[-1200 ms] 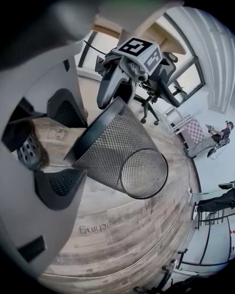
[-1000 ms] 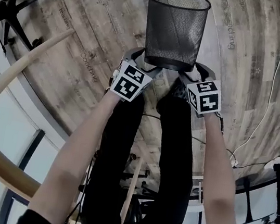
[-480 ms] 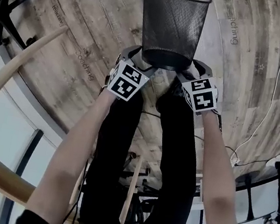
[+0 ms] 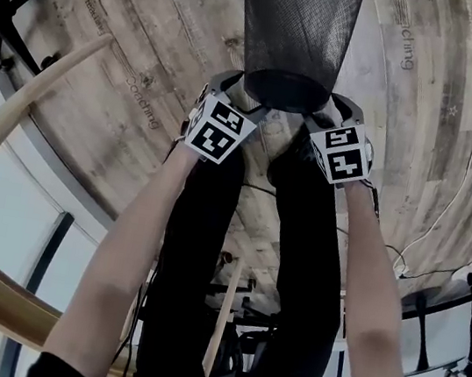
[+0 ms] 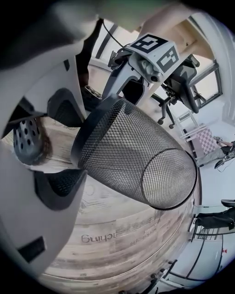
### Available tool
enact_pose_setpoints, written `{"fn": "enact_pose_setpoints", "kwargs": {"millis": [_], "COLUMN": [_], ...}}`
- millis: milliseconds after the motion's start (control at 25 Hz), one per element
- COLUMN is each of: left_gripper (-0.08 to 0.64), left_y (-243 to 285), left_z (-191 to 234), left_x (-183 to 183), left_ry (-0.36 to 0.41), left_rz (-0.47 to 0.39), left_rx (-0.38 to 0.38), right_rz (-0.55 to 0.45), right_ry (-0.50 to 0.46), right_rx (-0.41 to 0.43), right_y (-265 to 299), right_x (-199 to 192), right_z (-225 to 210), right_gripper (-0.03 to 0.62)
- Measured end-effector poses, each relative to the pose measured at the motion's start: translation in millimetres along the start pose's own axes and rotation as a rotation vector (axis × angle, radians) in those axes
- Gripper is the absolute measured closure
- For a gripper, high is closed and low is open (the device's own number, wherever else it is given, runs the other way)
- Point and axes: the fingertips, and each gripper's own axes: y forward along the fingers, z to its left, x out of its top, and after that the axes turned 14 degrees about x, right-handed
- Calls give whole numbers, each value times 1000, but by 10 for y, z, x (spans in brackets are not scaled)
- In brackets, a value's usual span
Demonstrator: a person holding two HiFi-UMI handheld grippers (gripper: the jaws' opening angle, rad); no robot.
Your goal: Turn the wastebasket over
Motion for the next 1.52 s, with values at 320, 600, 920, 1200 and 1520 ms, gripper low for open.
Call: {"fn": "enact_pose_setpoints", "kwargs": {"millis": [320, 600, 920, 1200, 1520], "left_gripper": [201, 200, 199, 199, 199], "left_y": [64, 28, -163, -391, -252], "left_z": [-37, -40, 34, 75, -52], "left_x": [-44, -71, -49, 436, 758], "left_ry": [-44, -80, -143, -283, -320], "left_rz": [27, 21, 54, -18, -8], "left_rx": [-12, -43, -39, -26, 20], "right_rz": [23, 40, 97, 69, 3], "right_ry": [28, 21, 25, 55, 47], "right_rx": [-6, -14, -31, -82, -118], "right_y": [43, 75, -167, -612, -900], "right_x": [-32, -64, -159, -33, 324], "right_z": [-39, -42, -83, -231, -362], "right_gripper": [308, 310, 310, 310, 310]}}
